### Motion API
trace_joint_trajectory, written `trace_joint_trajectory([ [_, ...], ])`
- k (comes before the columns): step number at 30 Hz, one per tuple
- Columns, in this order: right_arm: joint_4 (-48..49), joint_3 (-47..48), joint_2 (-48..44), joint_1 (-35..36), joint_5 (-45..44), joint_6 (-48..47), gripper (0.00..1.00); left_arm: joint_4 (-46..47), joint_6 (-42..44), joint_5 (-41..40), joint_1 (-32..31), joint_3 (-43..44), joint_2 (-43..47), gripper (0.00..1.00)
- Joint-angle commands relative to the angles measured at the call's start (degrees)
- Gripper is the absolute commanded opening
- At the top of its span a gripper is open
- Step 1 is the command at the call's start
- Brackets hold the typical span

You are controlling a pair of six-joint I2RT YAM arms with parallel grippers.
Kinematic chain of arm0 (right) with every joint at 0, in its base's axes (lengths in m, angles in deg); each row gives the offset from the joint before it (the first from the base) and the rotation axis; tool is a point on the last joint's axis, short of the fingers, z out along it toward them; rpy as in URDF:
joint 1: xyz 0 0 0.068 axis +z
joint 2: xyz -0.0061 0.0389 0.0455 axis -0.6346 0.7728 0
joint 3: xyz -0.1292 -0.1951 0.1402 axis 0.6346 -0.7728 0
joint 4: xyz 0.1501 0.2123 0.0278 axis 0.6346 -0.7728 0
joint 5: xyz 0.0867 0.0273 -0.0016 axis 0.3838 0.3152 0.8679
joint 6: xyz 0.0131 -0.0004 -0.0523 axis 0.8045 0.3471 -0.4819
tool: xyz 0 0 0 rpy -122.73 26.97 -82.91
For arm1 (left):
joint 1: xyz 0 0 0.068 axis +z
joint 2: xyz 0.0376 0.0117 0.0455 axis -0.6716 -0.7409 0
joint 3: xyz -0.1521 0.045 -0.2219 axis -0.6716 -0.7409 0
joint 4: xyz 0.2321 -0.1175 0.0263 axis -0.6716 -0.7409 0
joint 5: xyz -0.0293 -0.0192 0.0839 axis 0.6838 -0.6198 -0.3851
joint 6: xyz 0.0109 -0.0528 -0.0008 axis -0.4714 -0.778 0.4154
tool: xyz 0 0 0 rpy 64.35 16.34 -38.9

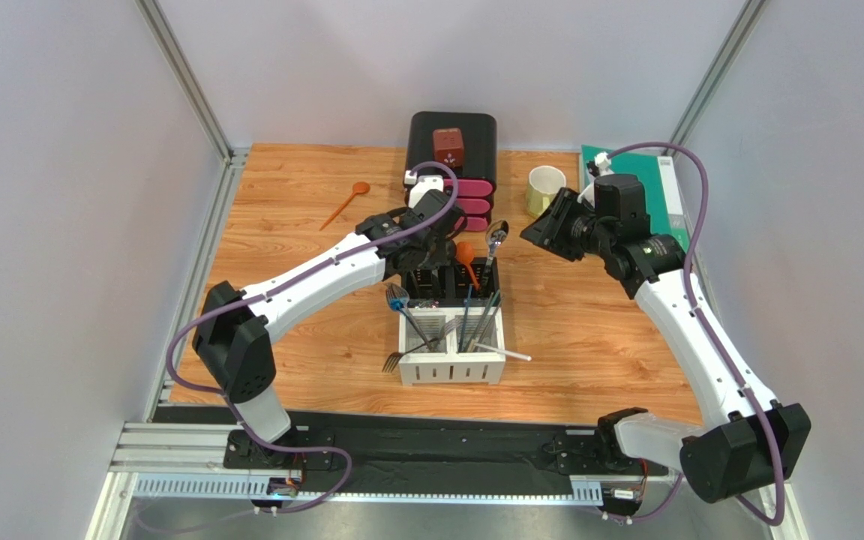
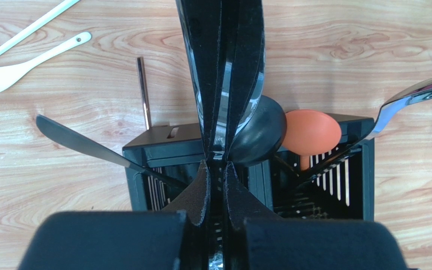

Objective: Sort the eating utensils into containers
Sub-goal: Place the knife in the storage box.

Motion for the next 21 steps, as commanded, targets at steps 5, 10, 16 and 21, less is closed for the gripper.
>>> trace_joint_trajectory([
  [5,1.60,-1.32,-2.46,-0.26,0.74,0.73,0.40,2.16,-3.87,-5.34,-1.49,-4.69,1.06,0.00],
  [10,1.51,-0.36,-2.20,-0.26,1.80,1.08,0.38,0.49,-3.35,-5.16,-1.66,-5.76,-0.61,0.01],
  [16,1.25,0.35,-2.02,-0.26,0.92,0.56,0.37,-1.98,-3.09,-8.50,-1.84,-5.40,3.77,0.28],
  [21,1.16,-0.27,-1.85,-0.35,0.74,0.73,0.37,1.09,1.83,-9.82,-1.75,-3.56,11.50,0.36],
])
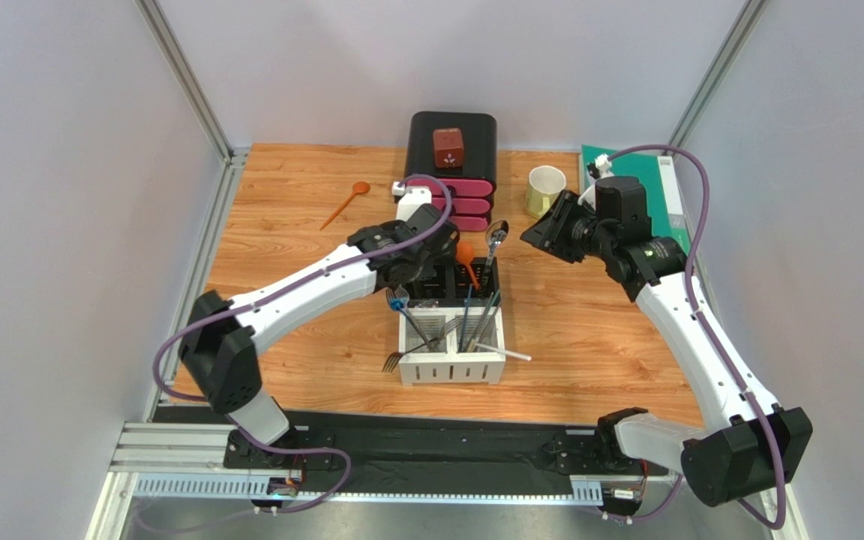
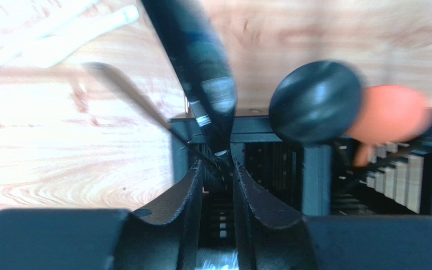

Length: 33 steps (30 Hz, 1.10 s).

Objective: Sort the eating utensils into containers
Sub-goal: Place the knife in the storage box.

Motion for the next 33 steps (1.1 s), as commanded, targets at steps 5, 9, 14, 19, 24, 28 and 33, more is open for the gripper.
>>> trace_joint_trajectory([
  [5,1.16,1.03,-0.34,-0.26,-0.37,0.18,0.37,4.27,5.65,0.81,1.99,5.28,12.49,0.38],
  [9,1.07,1.29,-0.33,-0.35,-1.16,-0.17,0.38,-0.19,8.37,3.10,5.76,8.36,12.67,0.38],
  [14,0.98,1.11,-0.51,-0.78,-1.17,-0.17,0.40,-4.42,11.36,6.78,17.25,7.14,13.37,0.38],
  [19,0.81,0.59,-0.95,-1.49,-1.43,-0.61,0.43,-8.90,23.03,12.41,28.87,8.69,8.47,0.39],
  [24,0.28,-0.20,-1.04,-2.36,-0.99,-0.78,0.45,-21.36,33.58,17.70,35.21,24.32,-8.48,0.39],
  [28,0.02,-1.08,-1.04,-2.89,-0.55,-0.78,0.46,-19.72,36.85,19.98,36.62,29.80,-15.53,0.40],
  [33,-1.30,-1.78,-1.13,-3.42,0.07,-0.61,0.46,-15.07,40.62,26.83,36.54,30.35,-19.84,0.43],
])
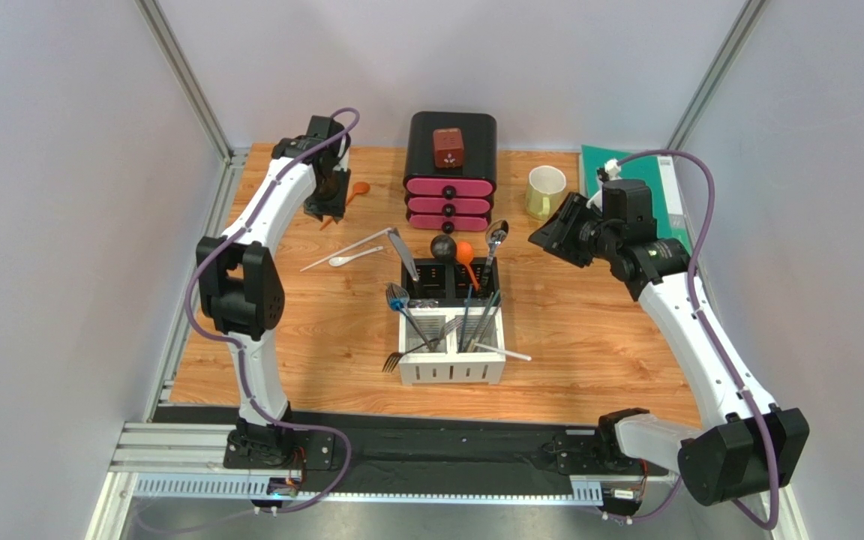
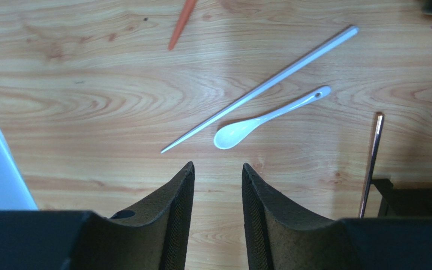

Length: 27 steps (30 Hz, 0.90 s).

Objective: Sort the eating utensils into containers
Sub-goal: Place the knife in the storage box, then pick up the spoon from the center of the board.

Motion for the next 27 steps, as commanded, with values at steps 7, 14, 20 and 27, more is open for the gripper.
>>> trace_joint_trajectory([
  [7,-0.74,-1.79,-1.13,-0.87,0.85,0.14,0.46,6.42,9.55,7.53,-0.43,-8.26,-2.42,0.45],
  [14,-0.82,-1.27,0.45,-0.87,2.26,0.75,0.46,12.22,4.72,12.53,-0.51,-13.73,-3.38,0.45],
  [20,-1.52,-1.44,0.37,-0.87,2.70,0.49,0.45,12.14,9.18,10.60,-1.57,-11.71,-4.52,0.47],
  [27,-2.67,-1.71,0.37,-1.04,2.44,-0.12,0.45,11.18,11.04,9.63,-2.01,-8.28,-9.61,0.44],
])
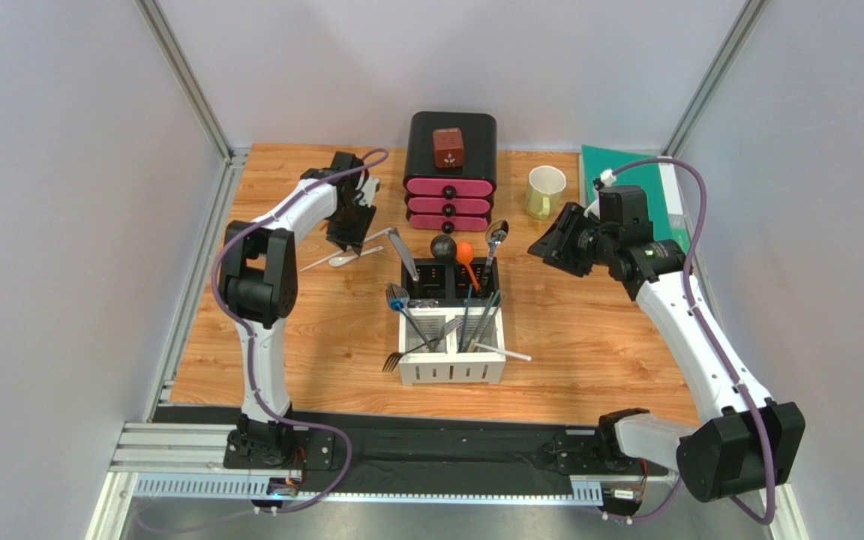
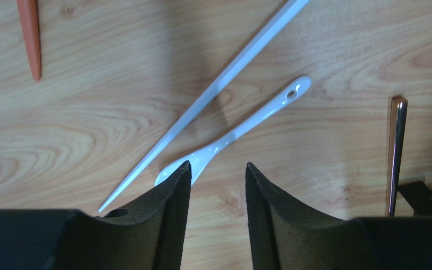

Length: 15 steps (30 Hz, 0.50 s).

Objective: Sort the eating utensils into containers
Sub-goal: Pick up the spoon from the center of the board.

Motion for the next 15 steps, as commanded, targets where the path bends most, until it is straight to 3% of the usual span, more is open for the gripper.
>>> trace_joint_trajectory([
  [1,-0.74,0.33,-0.31,-0.30,0.60,-0.58,0.45,0.10,2.71,-0.94,-0.20,4.05,-3.65,0.44],
  [5,-1.45,0.94,0.22,-0.83,0.60,-0.94,0.45,-0.17,2.89,-0.95,-0.19,5.11,-4.19,0.39],
  [11,-1.71,2.00,0.75,-1.09,0.60,-1.03,0.45,-2.02,2.80,-2.01,-0.02,5.90,-4.97,0.39],
  [15,-1.63,2.52,1.18,-1.18,0.60,-0.94,0.45,-4.04,2.54,0.45,-0.02,6.78,-5.60,0.31],
])
